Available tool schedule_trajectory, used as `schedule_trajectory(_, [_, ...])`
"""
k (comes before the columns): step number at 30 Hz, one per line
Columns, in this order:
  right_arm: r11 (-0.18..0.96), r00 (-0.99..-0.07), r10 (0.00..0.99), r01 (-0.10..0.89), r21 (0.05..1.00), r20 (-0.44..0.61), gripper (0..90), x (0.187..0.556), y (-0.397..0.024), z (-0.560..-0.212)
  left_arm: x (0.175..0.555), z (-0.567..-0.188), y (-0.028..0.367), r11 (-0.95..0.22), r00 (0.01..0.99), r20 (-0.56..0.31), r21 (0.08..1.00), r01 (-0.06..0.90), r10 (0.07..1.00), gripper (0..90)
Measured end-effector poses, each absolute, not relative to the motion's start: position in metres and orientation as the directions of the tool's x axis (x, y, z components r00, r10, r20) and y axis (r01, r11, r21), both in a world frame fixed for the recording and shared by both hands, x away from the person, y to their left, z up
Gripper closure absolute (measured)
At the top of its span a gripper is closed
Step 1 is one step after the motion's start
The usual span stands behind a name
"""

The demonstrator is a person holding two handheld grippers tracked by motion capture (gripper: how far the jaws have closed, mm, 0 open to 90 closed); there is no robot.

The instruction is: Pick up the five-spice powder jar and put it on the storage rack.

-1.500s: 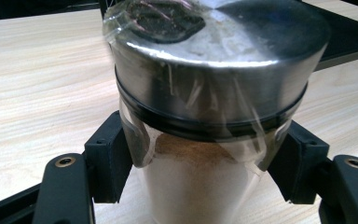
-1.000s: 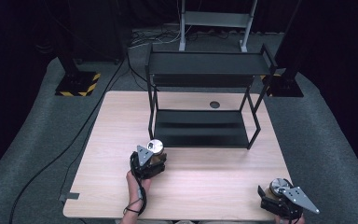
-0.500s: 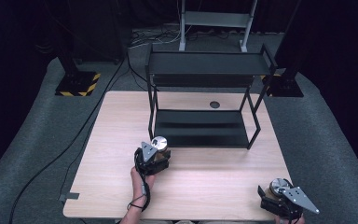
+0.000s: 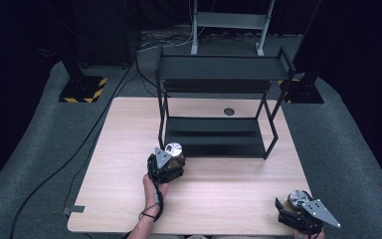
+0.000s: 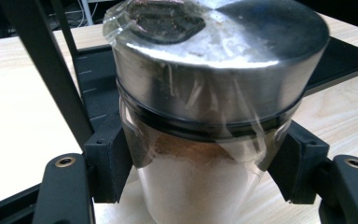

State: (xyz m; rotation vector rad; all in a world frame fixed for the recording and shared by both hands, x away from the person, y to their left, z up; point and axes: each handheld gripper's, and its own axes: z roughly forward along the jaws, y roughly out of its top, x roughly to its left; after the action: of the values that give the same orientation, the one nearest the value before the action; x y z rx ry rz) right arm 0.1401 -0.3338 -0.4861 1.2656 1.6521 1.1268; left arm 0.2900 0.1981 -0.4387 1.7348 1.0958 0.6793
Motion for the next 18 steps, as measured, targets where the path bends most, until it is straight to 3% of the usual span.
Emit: schedule_trajectory(18, [0.119, -0.224, 0.973, 0.309, 0.944, -0.050, 0.0, 0.140, -0.334, -0.486, 0.304, -0.435, 0.190, -0.166, 0.449, -0.017, 0.916, 0.365, 0.893, 31.0])
